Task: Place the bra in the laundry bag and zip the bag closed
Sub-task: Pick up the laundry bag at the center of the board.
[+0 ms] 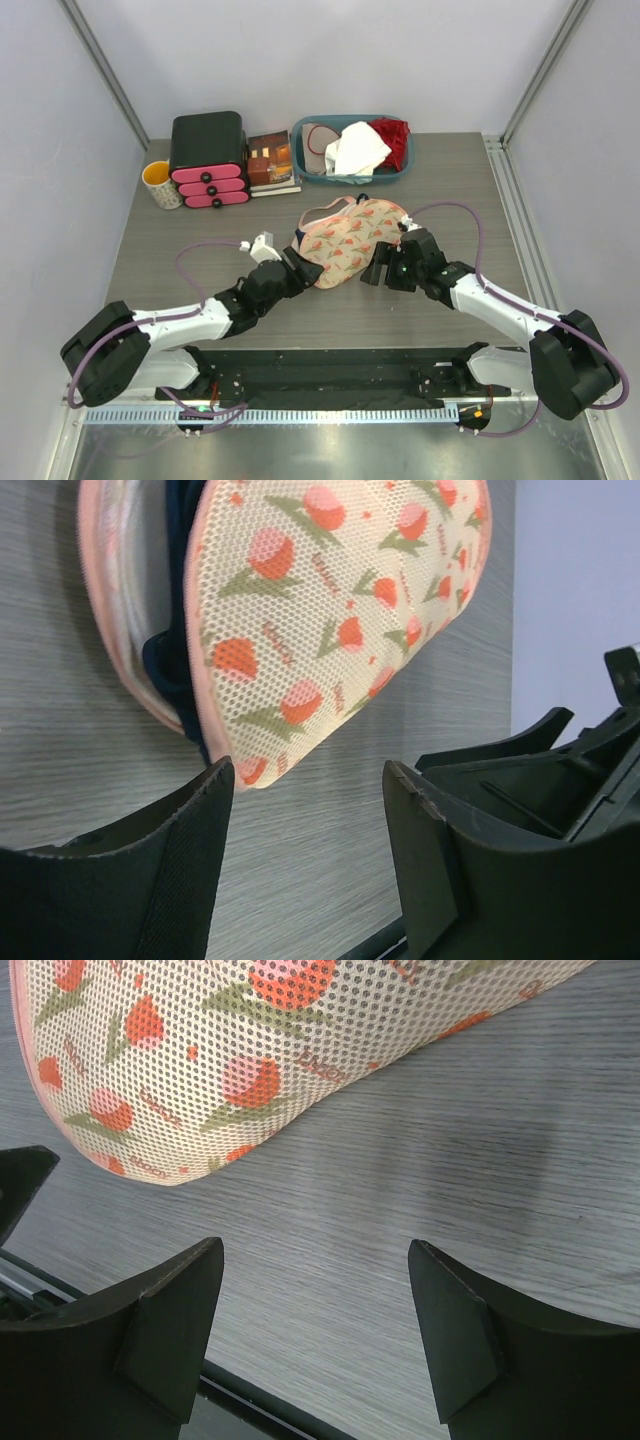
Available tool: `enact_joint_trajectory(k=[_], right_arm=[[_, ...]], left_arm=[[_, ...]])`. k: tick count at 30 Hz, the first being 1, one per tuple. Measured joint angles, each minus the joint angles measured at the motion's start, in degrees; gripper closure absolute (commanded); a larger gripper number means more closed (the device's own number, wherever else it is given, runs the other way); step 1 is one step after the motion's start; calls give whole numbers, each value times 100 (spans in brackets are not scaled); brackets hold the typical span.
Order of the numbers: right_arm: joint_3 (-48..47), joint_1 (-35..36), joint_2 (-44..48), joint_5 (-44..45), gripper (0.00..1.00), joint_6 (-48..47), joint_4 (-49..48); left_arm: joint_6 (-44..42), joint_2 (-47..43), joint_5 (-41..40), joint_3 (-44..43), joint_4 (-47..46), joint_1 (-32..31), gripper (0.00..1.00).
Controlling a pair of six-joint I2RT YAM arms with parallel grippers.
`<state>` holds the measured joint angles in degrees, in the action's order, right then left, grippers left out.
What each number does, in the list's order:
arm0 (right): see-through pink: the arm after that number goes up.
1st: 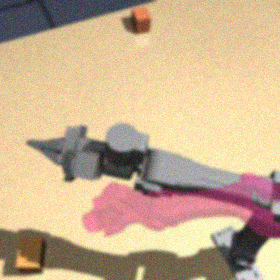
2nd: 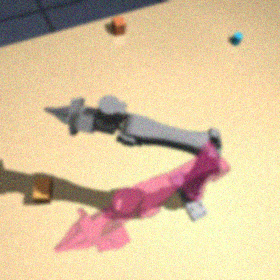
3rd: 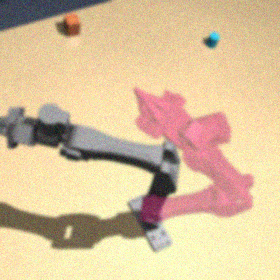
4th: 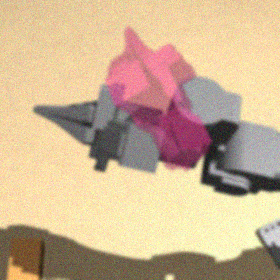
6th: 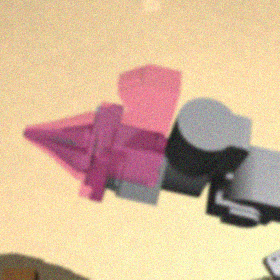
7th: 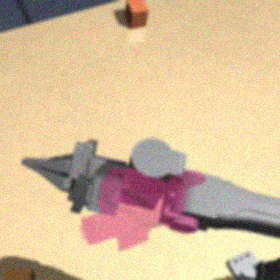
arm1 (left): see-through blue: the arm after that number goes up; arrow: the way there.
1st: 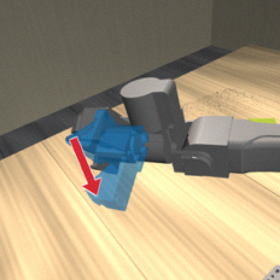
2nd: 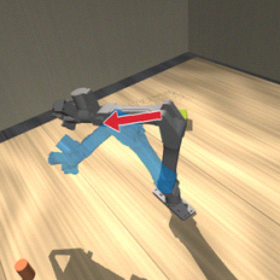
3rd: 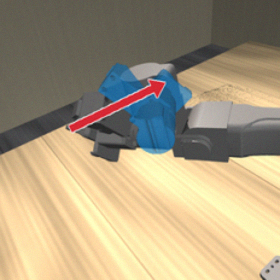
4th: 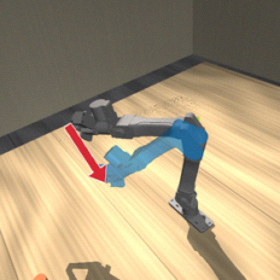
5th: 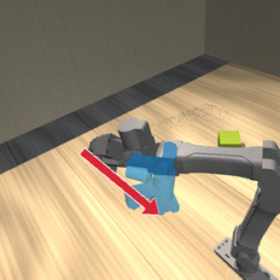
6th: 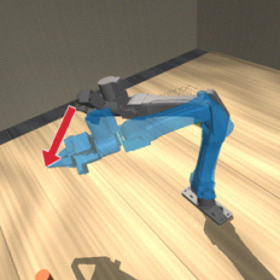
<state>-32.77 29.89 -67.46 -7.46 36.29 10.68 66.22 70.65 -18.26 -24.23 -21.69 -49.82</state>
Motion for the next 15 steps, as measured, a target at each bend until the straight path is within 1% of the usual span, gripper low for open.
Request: enact_joint_trajectory(k=[4,9,11,13,15], right_arm=[[26,0,-4,-24,20,7,-39],[26,4,-4,-26,20,11,-46],[26,7,-7,-28,20,11,-57],[26,7,-11,-33,20,26,-85],[28,7,-44,-48,20,50,-144]], left_arm=[[188,122,0,11,116,0,37],[369,570,2,9,57,0,40],[413,754,4,7,-20,-2,47],[442,960,22,7,-175,-4,51],[446,1130,48,4,-332,-4,53]])
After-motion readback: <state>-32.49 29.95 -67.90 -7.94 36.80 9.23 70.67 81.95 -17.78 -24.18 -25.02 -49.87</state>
